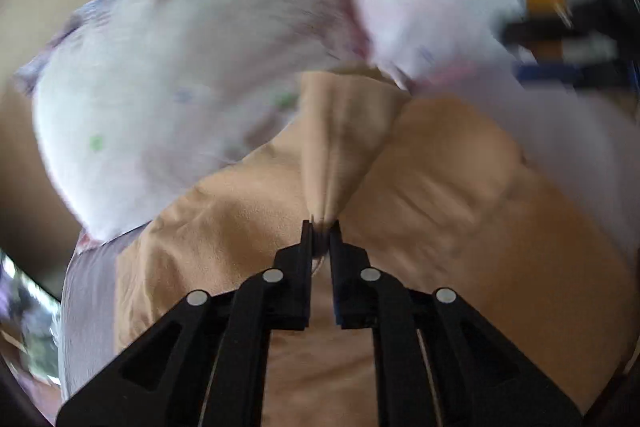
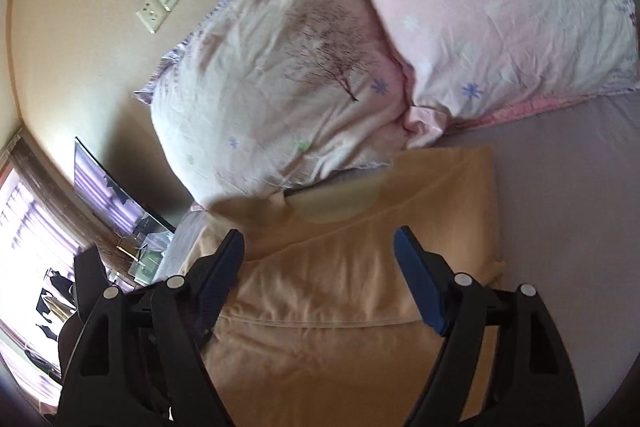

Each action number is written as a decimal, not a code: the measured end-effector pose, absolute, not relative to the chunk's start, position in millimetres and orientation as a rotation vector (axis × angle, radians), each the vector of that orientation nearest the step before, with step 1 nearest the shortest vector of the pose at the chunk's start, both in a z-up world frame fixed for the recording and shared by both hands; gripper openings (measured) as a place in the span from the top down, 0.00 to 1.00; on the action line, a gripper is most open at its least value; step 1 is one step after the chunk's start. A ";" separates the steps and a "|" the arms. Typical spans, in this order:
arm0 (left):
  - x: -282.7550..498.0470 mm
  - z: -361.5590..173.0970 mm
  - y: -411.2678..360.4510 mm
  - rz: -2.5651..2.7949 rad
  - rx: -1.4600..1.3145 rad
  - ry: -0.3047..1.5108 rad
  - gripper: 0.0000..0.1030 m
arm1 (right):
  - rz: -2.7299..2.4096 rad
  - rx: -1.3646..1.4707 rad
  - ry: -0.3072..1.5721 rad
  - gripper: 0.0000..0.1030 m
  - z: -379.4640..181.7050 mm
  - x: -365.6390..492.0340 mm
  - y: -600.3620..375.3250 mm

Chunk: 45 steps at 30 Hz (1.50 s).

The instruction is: Fold small clothes

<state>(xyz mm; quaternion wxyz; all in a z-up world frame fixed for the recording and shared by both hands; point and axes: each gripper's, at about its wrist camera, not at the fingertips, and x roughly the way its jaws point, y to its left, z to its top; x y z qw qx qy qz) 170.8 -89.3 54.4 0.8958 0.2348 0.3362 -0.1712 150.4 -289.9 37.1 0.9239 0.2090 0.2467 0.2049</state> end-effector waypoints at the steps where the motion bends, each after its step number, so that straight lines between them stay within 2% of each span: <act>1: 163.6 34.4 -110.9 -0.385 0.573 0.711 0.90 | 0.395 0.437 0.542 0.24 27.7 158.6 -294.3; 3: 142.7 11.2 -129.7 -0.384 0.694 0.689 0.82 | 0.378 0.462 0.597 0.26 16.0 168.6 -304.4; 4: 130.6 11.4 -127.7 -0.389 0.710 0.659 0.72 | 0.378 0.478 0.624 0.37 9.0 174.2 -309.6; 5: 117.4 18.0 -119.6 -0.417 0.691 0.633 0.55 | 0.375 0.482 0.651 0.41 3.3 180.0 -312.3; 7: 100.5 34.8 -93.6 -0.447 0.606 0.616 0.40 | 0.366 0.475 0.686 0.50 -5.6 189.0 -310.2; 10: 89.4 47.0 -62.7 -0.439 0.481 0.661 0.37 | 0.384 0.425 0.737 0.59 -18.8 202.7 -293.5; 15: 87.8 45.2 -3.7 -0.369 0.290 0.780 0.36 | 0.376 0.317 0.841 0.60 -46.1 215.1 -259.3; 16: 88.8 42.5 6.1 -0.348 0.262 0.797 0.35 | 0.362 0.285 0.814 0.66 -46.4 211.2 -254.2; 17: 88.9 39.1 12.3 -0.333 0.243 0.811 0.35 | 0.360 0.247 0.808 0.75 -45.7 208.2 -248.5; 18: 90.1 35.4 18.2 -0.321 0.223 0.830 0.35 | 0.391 0.227 0.819 0.94 -47.2 206.0 -242.2; 22: 102.3 17.7 33.3 -0.297 0.151 0.916 0.35 | 0.369 0.109 0.741 0.95 -36.8 187.7 -224.6; 28: 96.2 13.1 41.2 -0.303 0.120 0.930 0.32 | 0.094 0.202 0.495 0.95 18.8 175.4 -285.7; 32: 97.2 11.4 39.3 -0.308 0.128 0.927 0.29 | -0.005 0.143 0.609 0.94 5.8 199.3 -297.3; 35: 101.0 10.6 38.7 -0.311 0.123 0.925 0.28 | 0.081 0.202 0.528 0.90 13.7 187.1 -302.0; 37: 102.6 10.7 37.5 -0.310 0.118 0.925 0.28 | 0.133 0.203 0.550 0.90 11.4 190.6 -294.8; 38: 102.7 10.6 37.2 -0.309 0.116 0.924 0.28 | 0.140 0.205 0.591 0.90 5.4 199.9 -289.2; 40: 101.9 12.4 38.5 -0.314 0.097 0.922 0.28 | 0.123 0.211 0.768 0.83 -24.0 226.0 -286.6; 41: 99.2 15.3 41.4 -0.330 0.068 0.920 0.28 | 0.140 0.236 0.803 0.83 -35.3 231.2 -288.6; 45: 66.6 44.0 63.7 -0.404 -0.015 0.834 0.27 | 0.229 0.332 0.745 0.82 -29.6 199.2 -308.5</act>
